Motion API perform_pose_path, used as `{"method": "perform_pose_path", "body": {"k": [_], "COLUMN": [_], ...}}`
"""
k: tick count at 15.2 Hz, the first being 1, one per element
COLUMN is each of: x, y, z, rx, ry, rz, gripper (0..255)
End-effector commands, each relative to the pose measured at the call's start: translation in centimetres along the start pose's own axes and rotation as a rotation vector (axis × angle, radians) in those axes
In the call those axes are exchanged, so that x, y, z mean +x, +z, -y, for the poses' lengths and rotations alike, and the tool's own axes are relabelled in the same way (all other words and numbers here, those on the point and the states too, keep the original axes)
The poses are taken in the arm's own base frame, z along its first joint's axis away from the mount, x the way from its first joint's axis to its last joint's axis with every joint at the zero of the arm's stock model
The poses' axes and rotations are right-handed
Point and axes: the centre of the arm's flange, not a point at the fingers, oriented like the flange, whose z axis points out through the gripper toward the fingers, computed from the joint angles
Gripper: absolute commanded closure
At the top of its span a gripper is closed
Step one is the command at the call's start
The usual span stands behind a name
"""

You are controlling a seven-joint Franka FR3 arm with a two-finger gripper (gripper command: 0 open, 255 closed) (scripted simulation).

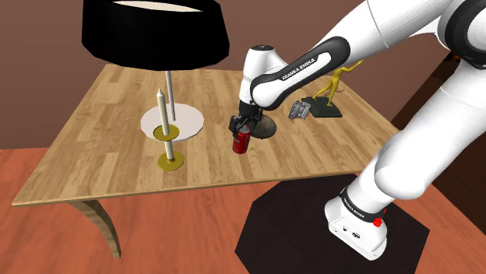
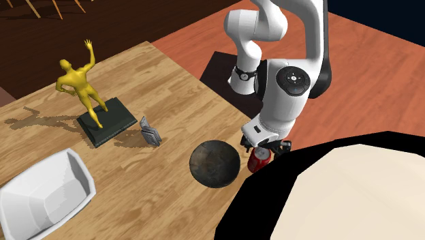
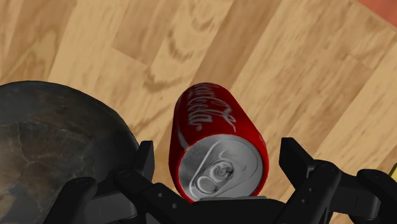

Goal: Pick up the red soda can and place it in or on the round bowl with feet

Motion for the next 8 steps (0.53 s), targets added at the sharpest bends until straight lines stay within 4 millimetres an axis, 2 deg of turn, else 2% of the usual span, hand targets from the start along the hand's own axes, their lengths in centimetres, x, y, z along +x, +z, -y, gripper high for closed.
{"method": "perform_pose_path", "body": {"k": [1,2,8], "x": [0.00,0.00,-0.03], "y": [0.00,0.00,0.02], "z": [0.00,0.00,0.00], "rx": [0.000,0.000,0.000], "ry": [0.000,0.000,0.000], "rz": [0.000,0.000,0.000], "gripper": [0,255,255]}}
